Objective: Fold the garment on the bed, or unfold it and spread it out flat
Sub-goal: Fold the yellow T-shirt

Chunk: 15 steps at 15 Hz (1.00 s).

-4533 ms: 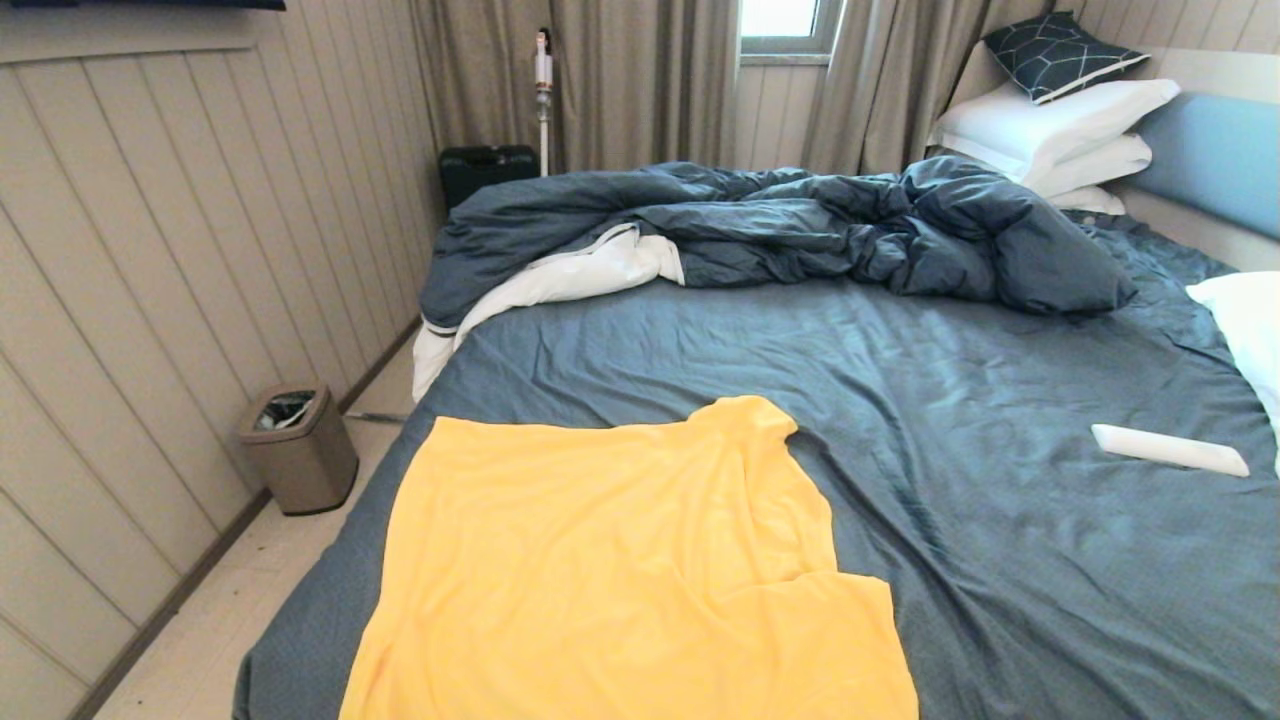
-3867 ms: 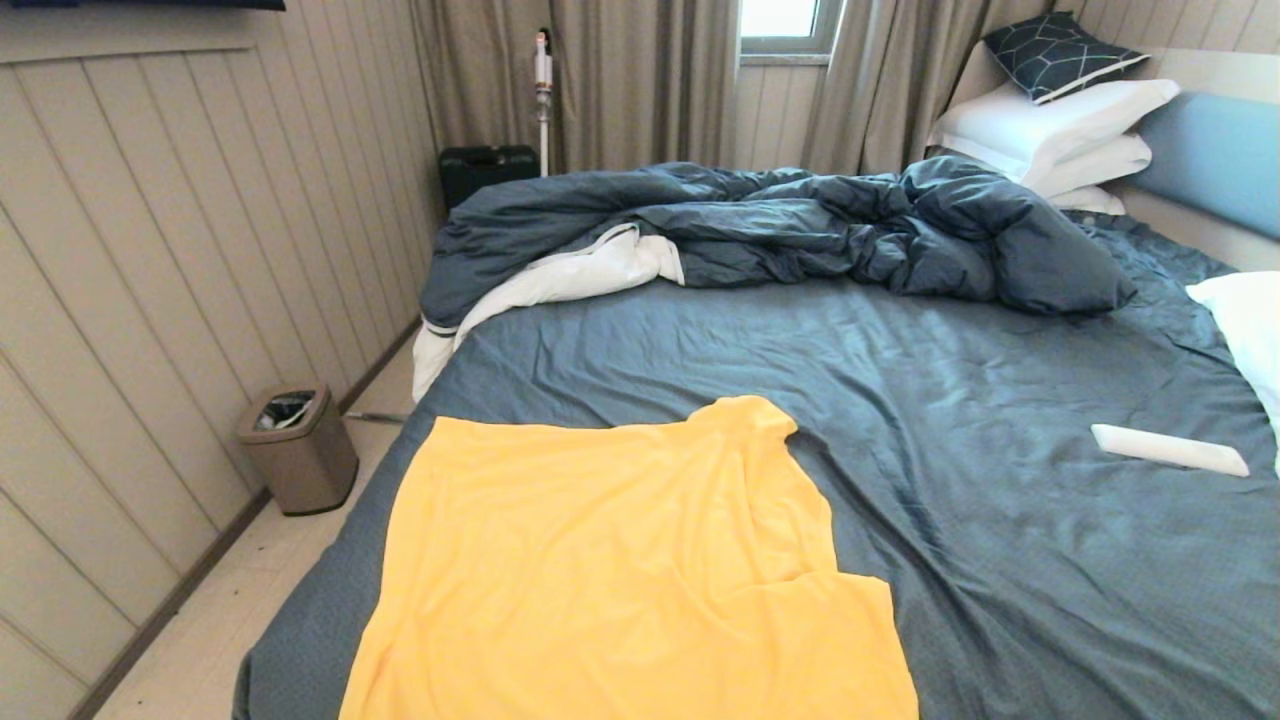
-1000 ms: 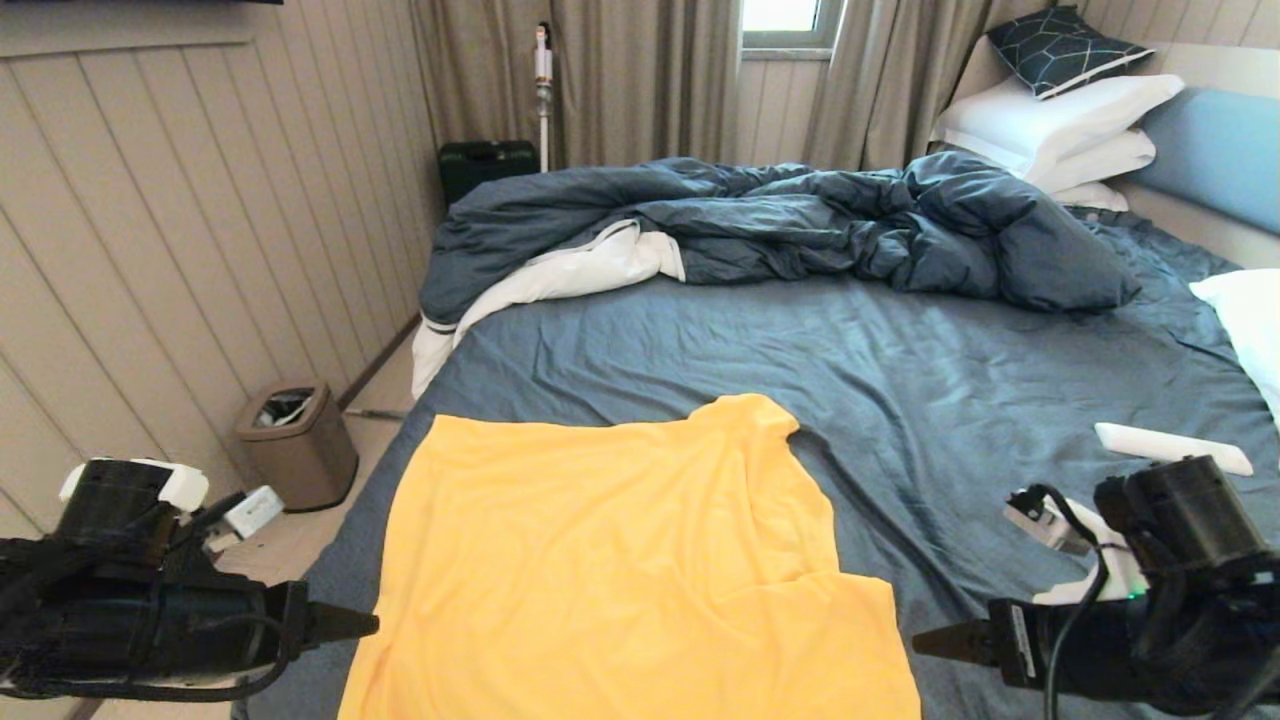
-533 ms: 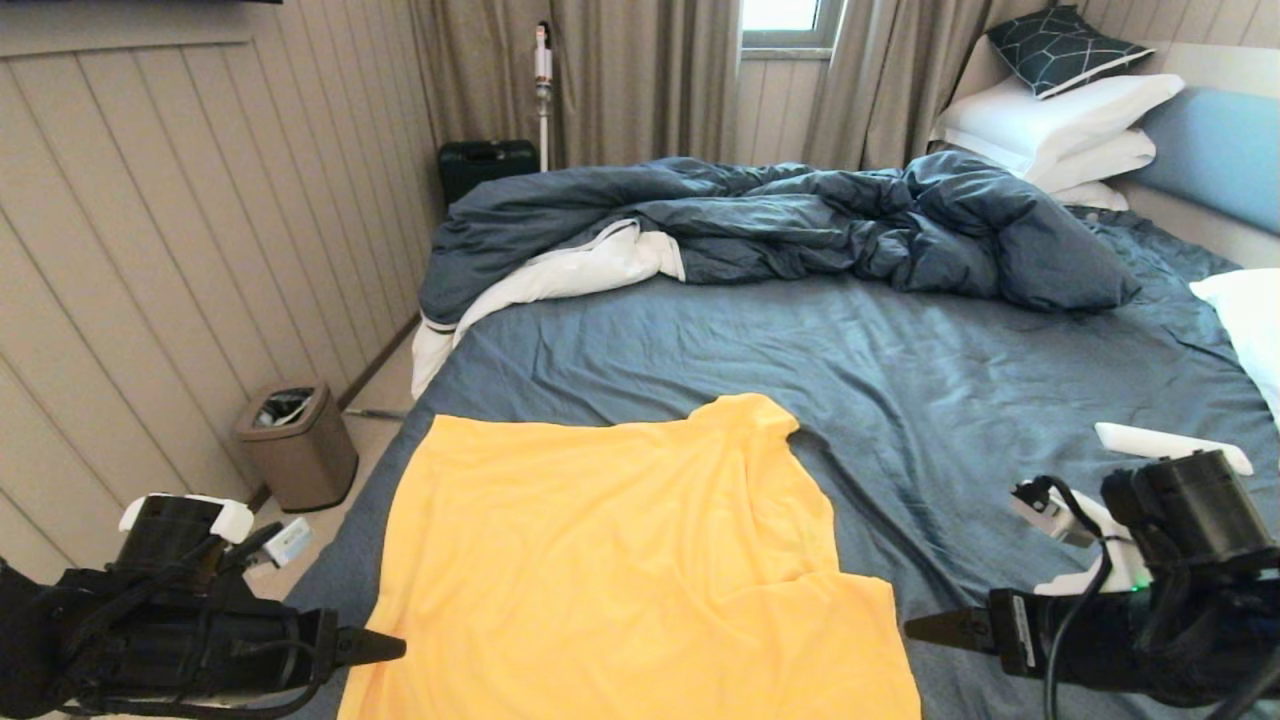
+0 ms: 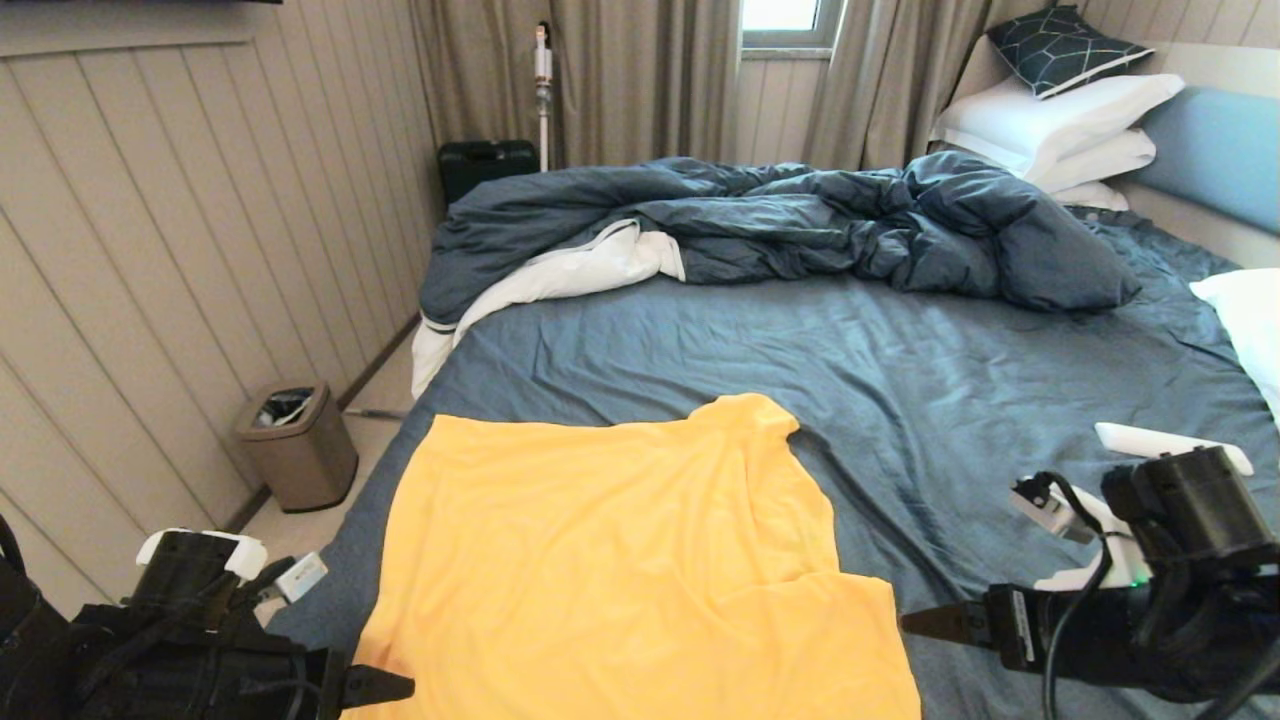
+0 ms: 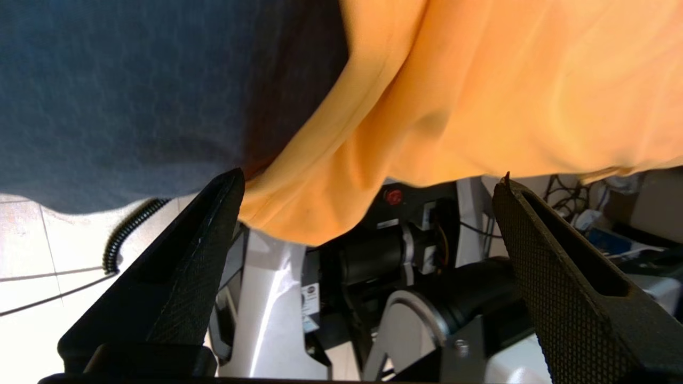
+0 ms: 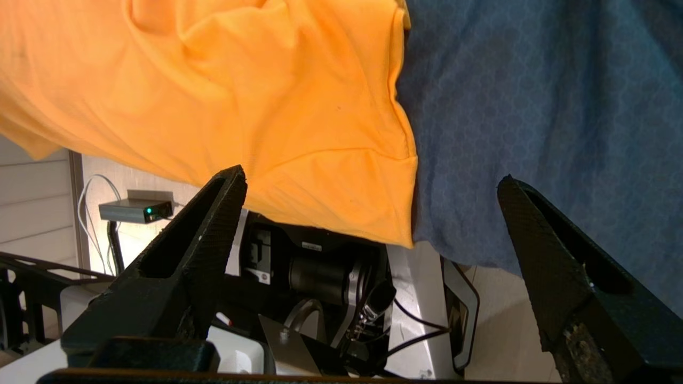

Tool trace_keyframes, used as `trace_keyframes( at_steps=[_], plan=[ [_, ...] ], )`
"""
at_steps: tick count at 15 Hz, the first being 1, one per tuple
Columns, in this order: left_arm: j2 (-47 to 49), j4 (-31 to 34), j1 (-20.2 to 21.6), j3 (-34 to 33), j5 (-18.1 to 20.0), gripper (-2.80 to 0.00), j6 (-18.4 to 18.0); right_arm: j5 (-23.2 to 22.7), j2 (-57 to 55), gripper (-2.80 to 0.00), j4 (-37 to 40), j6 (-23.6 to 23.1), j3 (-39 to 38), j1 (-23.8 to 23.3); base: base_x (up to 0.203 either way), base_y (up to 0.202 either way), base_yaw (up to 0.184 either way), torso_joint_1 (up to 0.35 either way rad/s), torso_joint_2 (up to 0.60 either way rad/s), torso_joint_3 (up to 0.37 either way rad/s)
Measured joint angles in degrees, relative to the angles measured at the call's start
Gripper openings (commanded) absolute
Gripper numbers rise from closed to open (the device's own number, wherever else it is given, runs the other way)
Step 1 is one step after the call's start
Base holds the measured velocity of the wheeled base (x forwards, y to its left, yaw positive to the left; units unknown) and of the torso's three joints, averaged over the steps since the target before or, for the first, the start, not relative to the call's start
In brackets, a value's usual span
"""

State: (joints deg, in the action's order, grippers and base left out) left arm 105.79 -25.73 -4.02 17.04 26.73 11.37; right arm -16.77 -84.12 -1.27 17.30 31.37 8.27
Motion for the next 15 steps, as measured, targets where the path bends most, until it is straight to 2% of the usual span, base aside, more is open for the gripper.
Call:
trace_keyframes(
  at_steps=[3, 8, 15],
  plan=[
    [1.2, -5.1, -0.2, -3.3, -0.4, 0.00, 0.0, 0.1, -0.1, 0.00, 0.0, 0.0, 0.5, 0.0, 0.000, 0.000, 0.000, 0.000, 0.00, 0.000],
    [1.1, -5.3, -1.9, -6.4, -0.8, 0.00, 0.0, 0.0, -0.4, 0.00, 0.0, 0.0, 1.3, -0.2, 0.000, 0.000, 0.000, 0.000, 0.00, 0.000],
    [0.6, -5.5, -4.8, -7.1, -1.3, 0.00, 0.3, 0.0, -1.0, 0.00, 0.0, 0.0, 2.3, -0.3, 0.000, 0.000, 0.000, 0.000, 0.00, 0.000]
  ],
)
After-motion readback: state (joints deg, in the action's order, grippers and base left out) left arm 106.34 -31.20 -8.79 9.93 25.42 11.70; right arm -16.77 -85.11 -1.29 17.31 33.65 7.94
